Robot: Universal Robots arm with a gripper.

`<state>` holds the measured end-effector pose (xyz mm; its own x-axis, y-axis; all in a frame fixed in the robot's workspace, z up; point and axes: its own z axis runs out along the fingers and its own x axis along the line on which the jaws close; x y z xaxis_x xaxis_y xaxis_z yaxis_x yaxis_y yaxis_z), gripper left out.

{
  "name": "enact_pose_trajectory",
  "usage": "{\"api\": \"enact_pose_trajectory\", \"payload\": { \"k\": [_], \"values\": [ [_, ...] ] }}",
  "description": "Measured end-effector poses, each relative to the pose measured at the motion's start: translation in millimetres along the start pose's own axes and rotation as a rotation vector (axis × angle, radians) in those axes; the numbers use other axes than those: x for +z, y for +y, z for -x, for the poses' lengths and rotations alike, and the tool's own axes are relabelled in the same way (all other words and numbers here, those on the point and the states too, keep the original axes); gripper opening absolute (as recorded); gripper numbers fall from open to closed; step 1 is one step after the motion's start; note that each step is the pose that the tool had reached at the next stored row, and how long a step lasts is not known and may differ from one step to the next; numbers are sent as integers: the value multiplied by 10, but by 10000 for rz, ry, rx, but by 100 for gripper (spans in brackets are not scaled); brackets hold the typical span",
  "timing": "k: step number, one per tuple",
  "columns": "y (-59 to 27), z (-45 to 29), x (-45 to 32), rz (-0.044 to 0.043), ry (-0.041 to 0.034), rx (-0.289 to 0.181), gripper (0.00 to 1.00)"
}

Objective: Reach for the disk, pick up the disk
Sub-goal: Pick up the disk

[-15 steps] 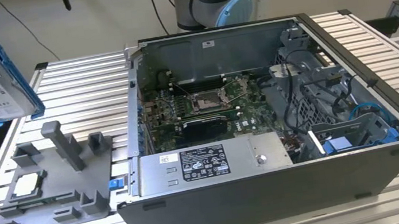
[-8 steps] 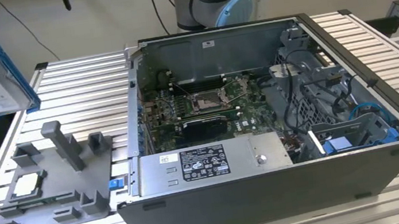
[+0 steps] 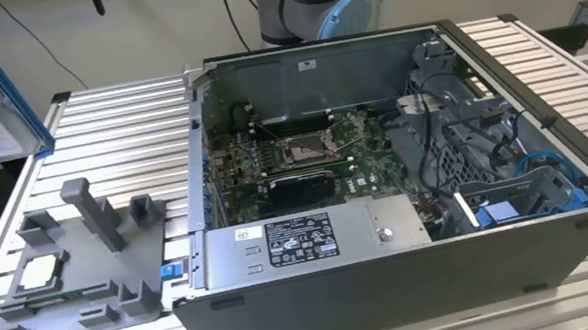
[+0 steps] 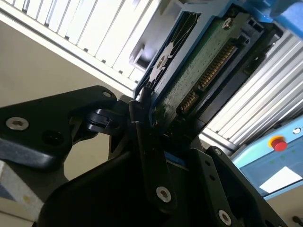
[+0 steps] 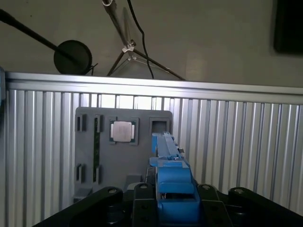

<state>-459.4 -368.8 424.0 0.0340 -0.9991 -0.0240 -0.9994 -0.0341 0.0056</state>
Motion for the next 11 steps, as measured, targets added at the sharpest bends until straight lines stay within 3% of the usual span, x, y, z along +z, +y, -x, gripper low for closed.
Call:
{"api": "enact_pose_trajectory", "payload": {
  "k": [8,11],
  "values": [
    [1,3,-134,1,0,-32,0],
    [1,3,-143,1,0,-36,0]
  ]
}}
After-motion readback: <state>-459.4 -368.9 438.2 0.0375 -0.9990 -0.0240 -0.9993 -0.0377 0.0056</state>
